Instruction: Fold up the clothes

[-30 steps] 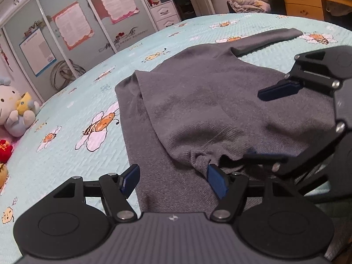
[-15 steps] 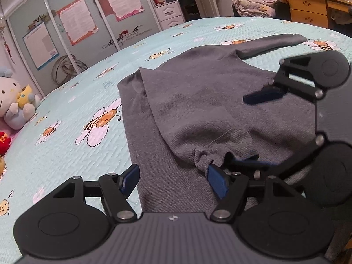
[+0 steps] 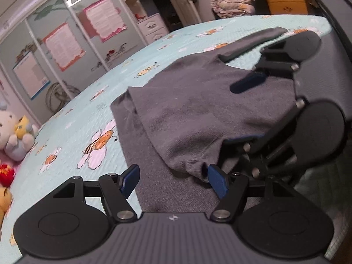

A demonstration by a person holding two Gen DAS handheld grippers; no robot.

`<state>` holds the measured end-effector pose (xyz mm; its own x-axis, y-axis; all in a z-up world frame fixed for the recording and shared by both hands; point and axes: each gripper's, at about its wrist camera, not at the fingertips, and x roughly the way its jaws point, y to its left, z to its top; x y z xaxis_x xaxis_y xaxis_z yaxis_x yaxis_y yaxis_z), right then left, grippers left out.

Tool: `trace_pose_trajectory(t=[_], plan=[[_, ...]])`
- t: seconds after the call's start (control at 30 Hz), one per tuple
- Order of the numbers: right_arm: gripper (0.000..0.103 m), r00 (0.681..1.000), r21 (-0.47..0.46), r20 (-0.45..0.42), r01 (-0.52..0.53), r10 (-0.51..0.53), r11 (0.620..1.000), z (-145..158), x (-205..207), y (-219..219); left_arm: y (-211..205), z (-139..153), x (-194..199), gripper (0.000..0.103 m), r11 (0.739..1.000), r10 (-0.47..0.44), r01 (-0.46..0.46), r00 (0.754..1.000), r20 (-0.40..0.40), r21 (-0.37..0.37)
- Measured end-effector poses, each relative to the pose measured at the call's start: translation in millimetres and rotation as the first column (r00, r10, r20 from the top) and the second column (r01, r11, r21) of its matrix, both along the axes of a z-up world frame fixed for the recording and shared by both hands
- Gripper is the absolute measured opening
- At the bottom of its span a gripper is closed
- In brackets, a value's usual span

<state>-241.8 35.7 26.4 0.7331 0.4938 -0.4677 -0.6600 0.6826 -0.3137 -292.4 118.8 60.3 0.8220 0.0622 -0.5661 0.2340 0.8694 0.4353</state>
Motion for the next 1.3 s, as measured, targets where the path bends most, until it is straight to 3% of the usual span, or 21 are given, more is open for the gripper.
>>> trace_pose_trajectory(t=[0.13,0.27,0.43,0.47,0.53,0.6,0.7,0.83,0.9,0.97,1.13,1.17,1.2,1.3], plan=[[0.073,1.000,0.005,-0.023,-0.004,0.005,1.000,-1.5,6.5,-2.1,-4.3,-3.2,3.1,0.072,0.999,-0.032,0.032,0.999,-0.004,0.029],[0.073,0.997,0.076,-0.080,0.006,0.000,0.997,1.7,12.7,-9.2,-6.0,-5.4,11.4,0.072,0.998,-0.035,0.036,0.999,-0.013,0.051],[0.073,0.997,0.072,-0.083,0.007,-0.001,0.997,-1.5,13.1,-10.9,-5.9,-10.6,16.7,0.071,0.996,-0.037,0.038,0.999,-0.020,0.081],[0.073,0.997,0.063,-0.076,0.004,0.000,0.998,-2.1,12.3,-10.6,-5.3,-11.5,16.0,0.068,0.996,-0.041,0.043,0.999,-0.018,0.084],[0.073,0.998,0.045,-0.062,-0.005,0.007,0.999,-2.8,10.4,-9.9,-3.1,-10.3,13.5,0.044,0.996,-0.053,0.054,0.998,-0.019,0.071],[0.073,0.998,0.030,-0.052,-0.023,0.024,0.999,-3.4,5.1,-8.1,-1.1,-8.6,10.5,0.029,0.996,-0.063,0.064,0.998,-0.014,0.057],[0.073,0.998,-0.006,-0.012,-0.056,0.056,0.998,-5.1,-5.9,-3.1,0.4,-5.6,5.6,0.018,0.997,-0.072,0.072,0.997,0.014,0.042],[0.068,0.996,-0.066,0.039,-0.077,0.080,0.995,-7.6,-17.4,1.7,-1.5,-2.9,4.9,0.017,0.996,-0.083,0.082,0.996,0.021,0.043],[0.040,0.996,-0.108,0.038,-0.074,0.078,0.991,-9.2,-19.1,2.5,0.7,-6.0,5.7,0.016,0.995,-0.083,0.083,0.997,0.007,0.054],[0.035,0.997,-0.111,-0.010,-0.077,0.077,0.991,-11.0,-16.9,-1.4,3.8,-12.7,6.4,0.016,0.995,-0.083,0.084,0.996,-0.026,0.053],[0.039,0.994,-0.083,-0.056,-0.094,0.090,0.992,-6.3,-16.5,-9.0,5.0,-19.7,4.5,0.019,0.995,-0.079,0.082,0.996,-0.044,0.057],[0.049,0.993,-0.071,-0.065,-0.101,0.097,0.992,-4.4,-16.5,-11.4,6.0,-18.4,4.3,0.020,0.995,-0.079,0.081,0.996,-0.047,0.056],[0.064,0.992,-0.059,-0.074,-0.108,0.104,0.992,-2.6,-16.4,-13.8,7.0,-17.1,4.1,0.027,0.995,-0.078,0.081,0.996,-0.051,0.054],[0.068,0.986,-0.027,-0.109,-0.130,0.126,0.991,3.8,-17.5,-26.8,10.2,-11.7,0.9,0.047,0.994,-0.087,0.091,0.994,-0.066,0.061]])
